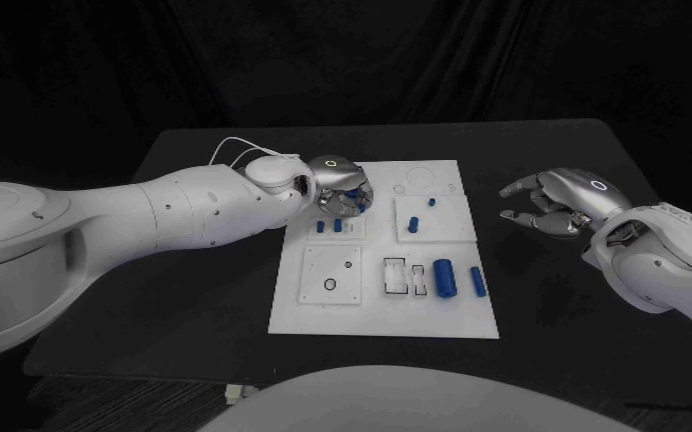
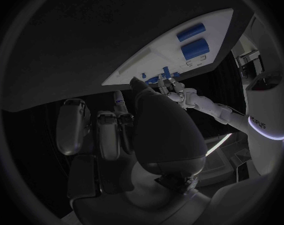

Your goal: Assemble the parts on the task board

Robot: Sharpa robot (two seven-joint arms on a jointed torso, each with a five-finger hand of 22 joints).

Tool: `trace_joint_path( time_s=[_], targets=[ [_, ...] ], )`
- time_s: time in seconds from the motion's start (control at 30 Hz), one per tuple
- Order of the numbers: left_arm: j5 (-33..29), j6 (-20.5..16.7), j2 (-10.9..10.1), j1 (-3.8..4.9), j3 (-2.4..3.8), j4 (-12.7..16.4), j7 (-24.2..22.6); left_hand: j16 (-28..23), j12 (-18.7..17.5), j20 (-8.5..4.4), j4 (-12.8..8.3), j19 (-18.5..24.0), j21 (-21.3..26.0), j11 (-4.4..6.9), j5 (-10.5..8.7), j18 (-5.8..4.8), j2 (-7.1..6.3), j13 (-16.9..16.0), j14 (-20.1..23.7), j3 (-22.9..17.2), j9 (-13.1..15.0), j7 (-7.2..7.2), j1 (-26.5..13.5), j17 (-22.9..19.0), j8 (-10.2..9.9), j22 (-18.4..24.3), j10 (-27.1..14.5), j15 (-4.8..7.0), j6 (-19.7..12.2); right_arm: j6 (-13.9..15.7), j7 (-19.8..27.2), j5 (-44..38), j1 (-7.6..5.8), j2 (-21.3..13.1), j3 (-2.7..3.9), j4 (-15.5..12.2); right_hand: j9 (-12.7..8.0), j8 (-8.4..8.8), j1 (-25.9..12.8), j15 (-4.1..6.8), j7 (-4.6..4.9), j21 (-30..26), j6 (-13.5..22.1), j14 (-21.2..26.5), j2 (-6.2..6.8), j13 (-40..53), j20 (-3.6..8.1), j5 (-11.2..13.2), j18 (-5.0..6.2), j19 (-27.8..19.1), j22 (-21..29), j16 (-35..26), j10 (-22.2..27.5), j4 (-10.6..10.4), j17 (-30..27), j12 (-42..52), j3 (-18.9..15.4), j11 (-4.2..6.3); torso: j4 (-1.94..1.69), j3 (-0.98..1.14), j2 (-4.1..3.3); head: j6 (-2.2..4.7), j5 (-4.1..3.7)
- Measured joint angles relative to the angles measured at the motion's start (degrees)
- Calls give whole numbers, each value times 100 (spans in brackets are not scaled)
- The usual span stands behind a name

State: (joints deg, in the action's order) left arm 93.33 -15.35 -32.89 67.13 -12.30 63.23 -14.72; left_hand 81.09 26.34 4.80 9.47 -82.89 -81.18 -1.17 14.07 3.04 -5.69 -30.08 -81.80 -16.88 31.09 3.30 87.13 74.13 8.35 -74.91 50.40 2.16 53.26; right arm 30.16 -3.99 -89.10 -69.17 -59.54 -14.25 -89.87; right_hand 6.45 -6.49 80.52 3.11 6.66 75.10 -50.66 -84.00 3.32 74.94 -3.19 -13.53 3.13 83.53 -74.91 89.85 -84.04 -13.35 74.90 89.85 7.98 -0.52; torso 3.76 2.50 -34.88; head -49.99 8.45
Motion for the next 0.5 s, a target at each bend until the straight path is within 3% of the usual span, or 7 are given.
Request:
trace_joint_path(
  time_s=[0.07, 0.2, 0.23, 0.5],
  targets=[
    [0, -20, 0, -5, 0, -1, -21, 0, 0, -13, -15, -13, 0, 10, 1, 0, 0, 28, 0, -15, 1, 19, 0, -6, 36, 0, 41, 0, 44, 0, 0, 0, 1, 0, 0, 0, 0, 0, 0, 0, 0, 0, 0, 0, 0, 0, 0, 0, 0, 0, 0, 0, 0, 0, 0, 0, 0, 0, -1, 0, -1, 0, -1],
    [-1, -104, -5, -8, 0, 7, -90, 0, 52, -81, -180, -82, -179, 52, 198, -6, 27, 81, -53, -64, 5, 57, 50, 18, 174, 0, 500, 52, 464, 0, 0, 0, 3, 0, 0, 0, 0, 0, 0, 0, 0, 0, 0, 0, 0, 0, 0, 0, 0, 0, 0, 0, 0, 0, 0, 0, 0, 0, -2, -1, -1, 0, 3],
    [-1, -137, -14, -8, 0, 14, -112, 0, 51, -81, -212, -81, -205, 51, 233, -62, 21, 110, -52, -80, 6, 58, 60, 17, 195, 0, 572, 52, 530, 0, 0, 0, 4, 0, 0, 0, 0, 0, 0, 0, 0, 0, 0, 0, 0, 0, 0, 0, 0, 0, 0, 0, 0, 0, 0, 0, 0, 0, -1, -1, -1, 0, 5],
    [2, -402, -216, -17, -5, 188, -222, 0, -200, -82, -397, -81, -311, 7, 430, -94, 21, 363, -94, -203, 6, -34, 117, -36, 206, 0, 964, 50, 641, -1, 0, 1, 13, -11, 0, -4, 1, 0, 0, 0, 0, 0, 0, 0, 0, -1, 0, 0, 0, 0, 1, 0, 0, 0, 0, 0, 0, 0, -1, 0, -1, 0, -3]
  ],
)
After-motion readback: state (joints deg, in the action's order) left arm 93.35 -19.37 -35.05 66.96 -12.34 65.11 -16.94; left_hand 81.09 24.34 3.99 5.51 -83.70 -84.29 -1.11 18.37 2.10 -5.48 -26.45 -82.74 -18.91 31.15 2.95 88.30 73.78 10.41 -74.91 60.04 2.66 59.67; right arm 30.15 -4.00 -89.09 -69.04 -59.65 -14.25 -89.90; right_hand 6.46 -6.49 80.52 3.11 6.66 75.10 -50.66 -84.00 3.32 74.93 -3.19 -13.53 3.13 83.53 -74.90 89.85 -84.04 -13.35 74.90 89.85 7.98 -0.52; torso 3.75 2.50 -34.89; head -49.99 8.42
